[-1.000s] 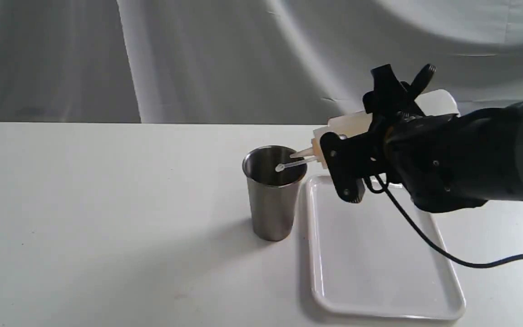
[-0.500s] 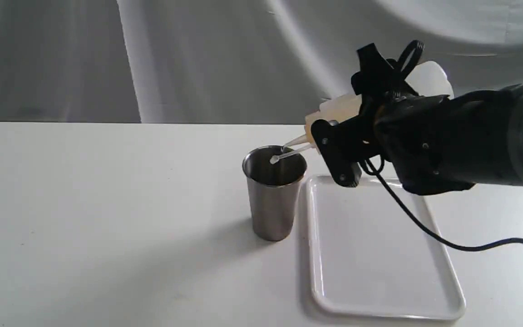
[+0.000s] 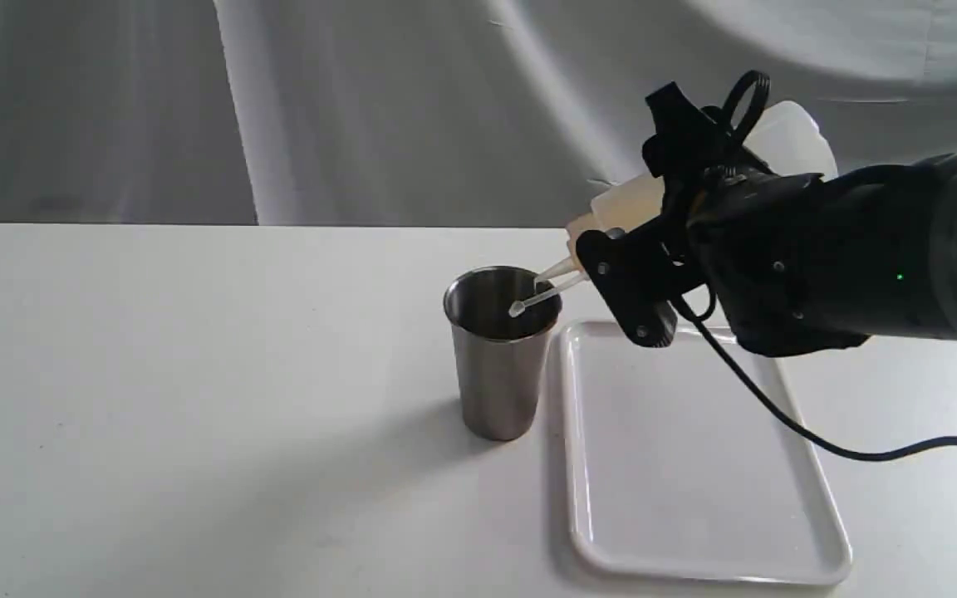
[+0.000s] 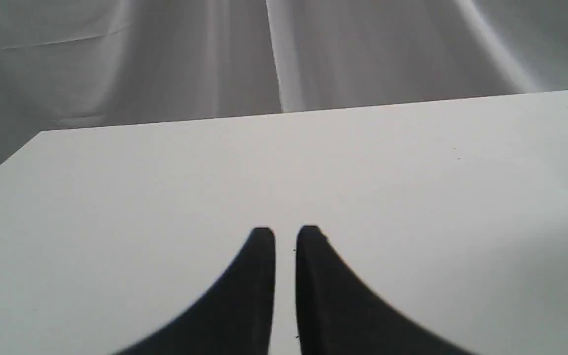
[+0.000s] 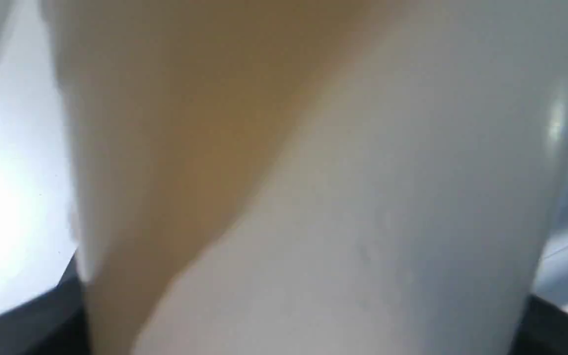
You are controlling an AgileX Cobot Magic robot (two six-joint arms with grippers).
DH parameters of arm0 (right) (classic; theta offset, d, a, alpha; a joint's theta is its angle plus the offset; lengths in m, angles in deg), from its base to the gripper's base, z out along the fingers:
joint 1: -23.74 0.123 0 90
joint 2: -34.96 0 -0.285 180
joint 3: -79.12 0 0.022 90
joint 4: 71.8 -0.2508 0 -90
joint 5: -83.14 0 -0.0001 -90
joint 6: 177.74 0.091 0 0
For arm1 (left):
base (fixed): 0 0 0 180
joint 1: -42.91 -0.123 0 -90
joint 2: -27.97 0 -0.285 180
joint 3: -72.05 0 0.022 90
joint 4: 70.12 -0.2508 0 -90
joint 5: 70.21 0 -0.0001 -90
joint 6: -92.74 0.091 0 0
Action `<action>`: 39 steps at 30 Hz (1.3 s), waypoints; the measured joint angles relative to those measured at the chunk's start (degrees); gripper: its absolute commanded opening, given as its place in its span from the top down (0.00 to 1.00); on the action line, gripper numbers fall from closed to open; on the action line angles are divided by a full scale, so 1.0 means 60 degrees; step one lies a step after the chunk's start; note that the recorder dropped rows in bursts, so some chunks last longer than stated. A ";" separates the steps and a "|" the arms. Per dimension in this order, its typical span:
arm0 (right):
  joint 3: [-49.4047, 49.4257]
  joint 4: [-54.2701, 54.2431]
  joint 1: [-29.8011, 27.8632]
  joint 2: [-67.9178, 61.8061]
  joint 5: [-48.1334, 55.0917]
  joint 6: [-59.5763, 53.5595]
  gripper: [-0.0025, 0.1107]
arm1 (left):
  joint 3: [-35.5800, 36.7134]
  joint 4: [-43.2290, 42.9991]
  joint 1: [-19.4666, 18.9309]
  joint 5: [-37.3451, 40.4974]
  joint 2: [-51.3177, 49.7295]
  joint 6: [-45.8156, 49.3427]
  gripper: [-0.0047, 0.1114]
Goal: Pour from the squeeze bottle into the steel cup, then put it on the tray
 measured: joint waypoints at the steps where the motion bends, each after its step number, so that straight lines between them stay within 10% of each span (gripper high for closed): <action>1: 0.0000 0.0000 0.0000 0.0000 0.0021 0.0000 0.98 | 0.0000 0.0000 0.0000 0.0000 0.0000 0.0000 0.89; 39: 0.0000 0.0000 0.0102 0.0000 0.0075 0.1561 0.98 | 0.0000 0.0000 0.0000 -0.0020 0.0000 0.0000 0.89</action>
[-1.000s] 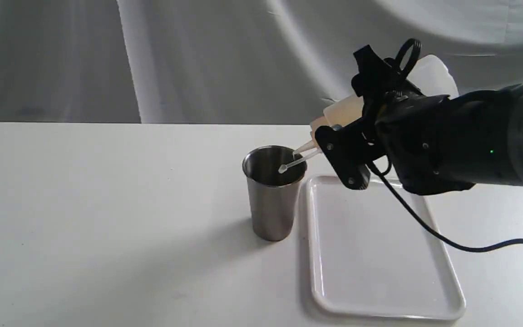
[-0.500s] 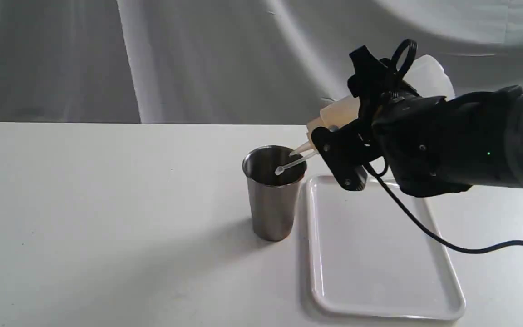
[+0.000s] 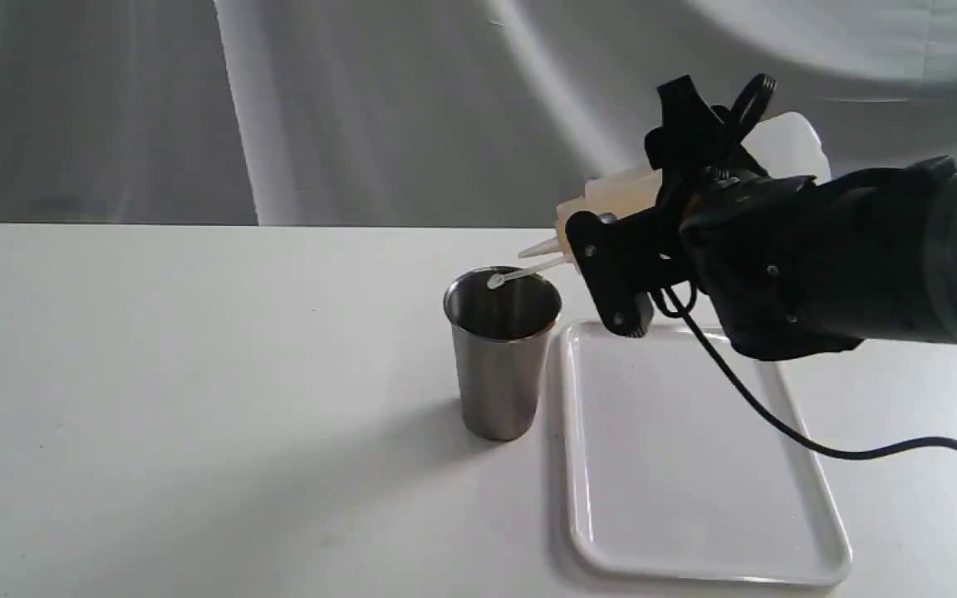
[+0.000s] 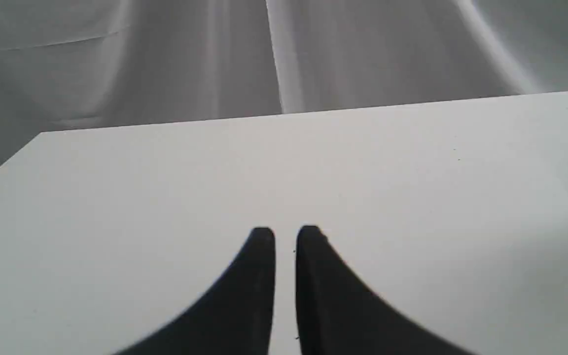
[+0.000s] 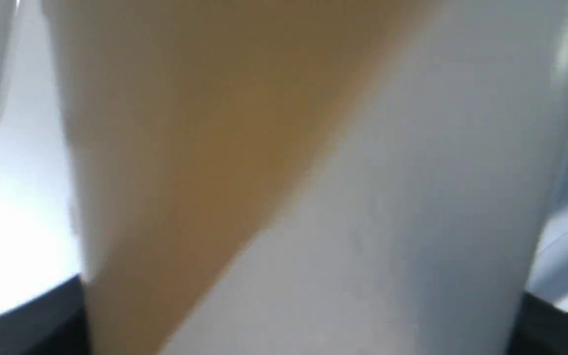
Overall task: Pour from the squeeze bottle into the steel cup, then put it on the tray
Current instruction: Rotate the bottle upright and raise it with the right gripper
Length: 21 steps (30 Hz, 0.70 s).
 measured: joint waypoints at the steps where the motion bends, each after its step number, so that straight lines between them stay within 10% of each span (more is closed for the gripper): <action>1: 0.0000 0.0000 0.0000 0.0000 0.0000 0.0400 0.98 | 0.0000 0.0000 0.0000 0.0000 0.0000 0.0000 0.89; 21: 0.0000 -0.0018 0.0000 0.0000 -0.0289 0.8605 0.98 | 0.0000 0.0000 0.0000 0.0000 0.0000 0.0000 0.89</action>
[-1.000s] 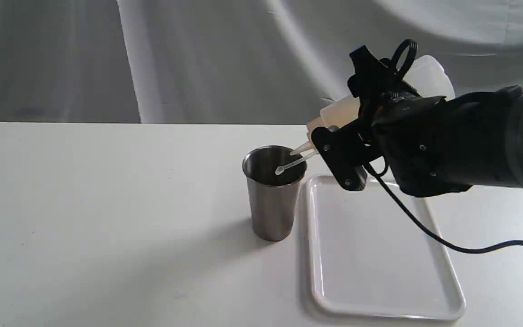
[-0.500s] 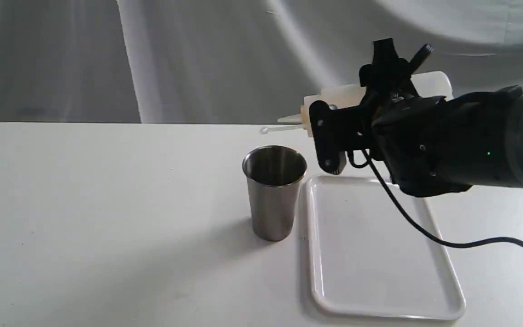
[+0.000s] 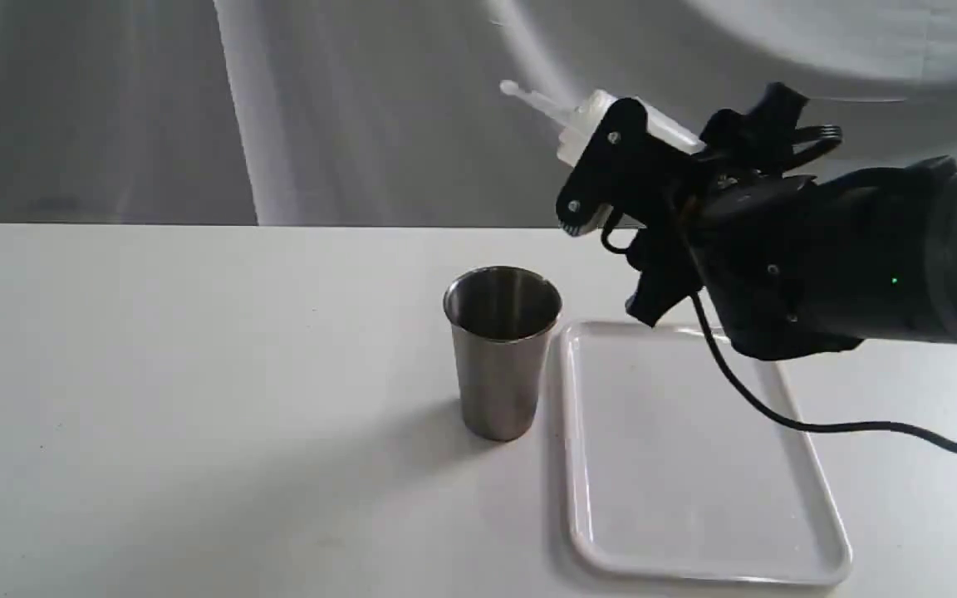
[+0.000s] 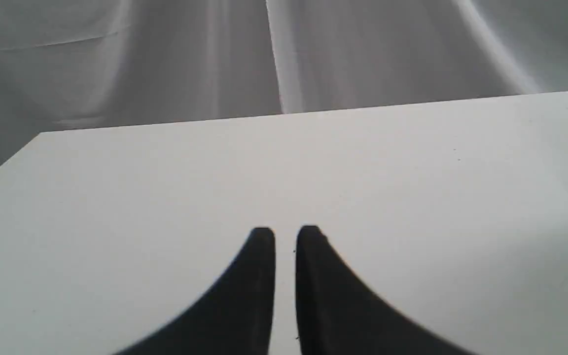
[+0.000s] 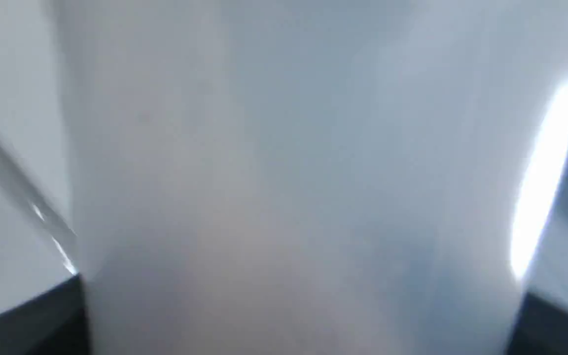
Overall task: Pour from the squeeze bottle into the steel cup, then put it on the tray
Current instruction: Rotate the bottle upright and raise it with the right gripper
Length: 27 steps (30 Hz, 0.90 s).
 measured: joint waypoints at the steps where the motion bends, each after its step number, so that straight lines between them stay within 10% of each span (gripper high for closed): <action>1: 0.0000 0.0000 0.0000 0.0000 -0.0070 0.0617 0.98 | 0.0000 0.0000 0.0000 0.0000 0.0000 0.0000 0.89; 15: 0.0000 0.0000 0.0036 0.0000 -0.0833 0.7877 0.98 | 0.0000 0.0000 0.0000 0.0000 0.0000 0.0000 0.89; 27: 0.0000 -0.0017 0.0036 0.0706 -0.0514 0.9033 0.98 | 0.0000 0.0000 0.0000 0.0000 0.0000 0.0000 0.89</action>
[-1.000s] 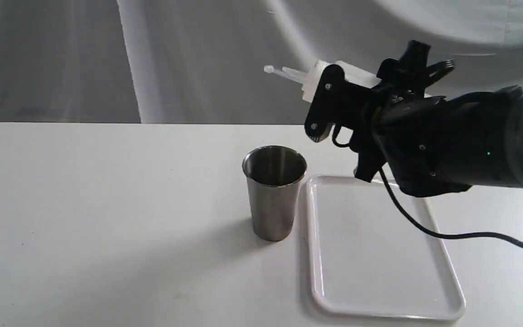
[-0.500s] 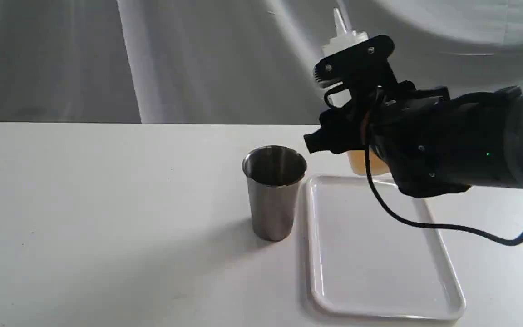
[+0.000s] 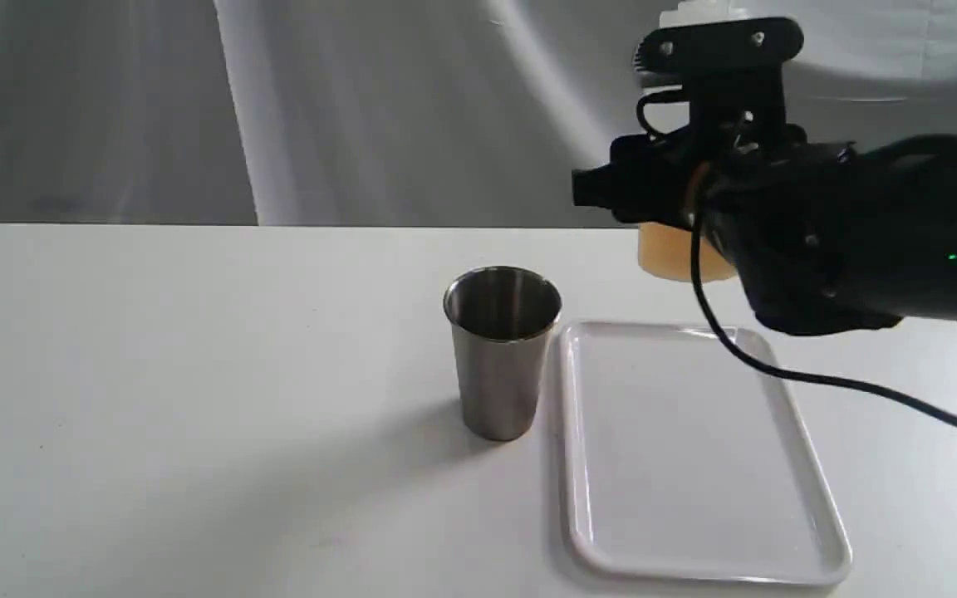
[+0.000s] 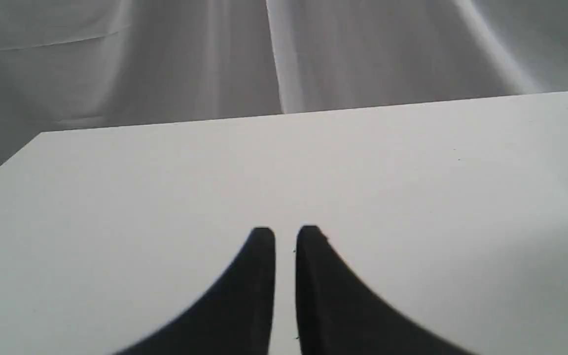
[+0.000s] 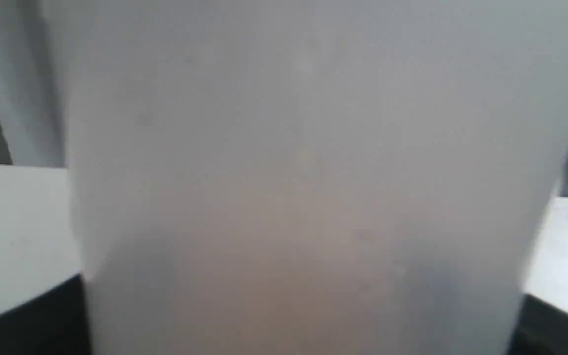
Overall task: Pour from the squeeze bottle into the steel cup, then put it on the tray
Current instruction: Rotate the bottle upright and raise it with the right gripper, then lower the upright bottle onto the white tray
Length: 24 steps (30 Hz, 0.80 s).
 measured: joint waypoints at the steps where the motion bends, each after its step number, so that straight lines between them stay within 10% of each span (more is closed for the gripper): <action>1: 0.0000 0.0000 0.0000 0.0179 -0.0087 -0.0160 0.98 | 0.0000 0.0000 0.0000 0.0000 0.0000 0.0000 0.89; 11: 0.0000 -0.1043 0.0000 0.1776 -0.0985 -0.2932 0.98 | 0.0000 0.0000 0.0000 0.0000 0.0000 0.0000 0.89; 24: 0.0000 -0.8029 -0.0136 0.2405 -0.4548 -1.1798 0.98 | 0.0000 0.0000 0.0000 0.0000 0.0000 0.0000 0.89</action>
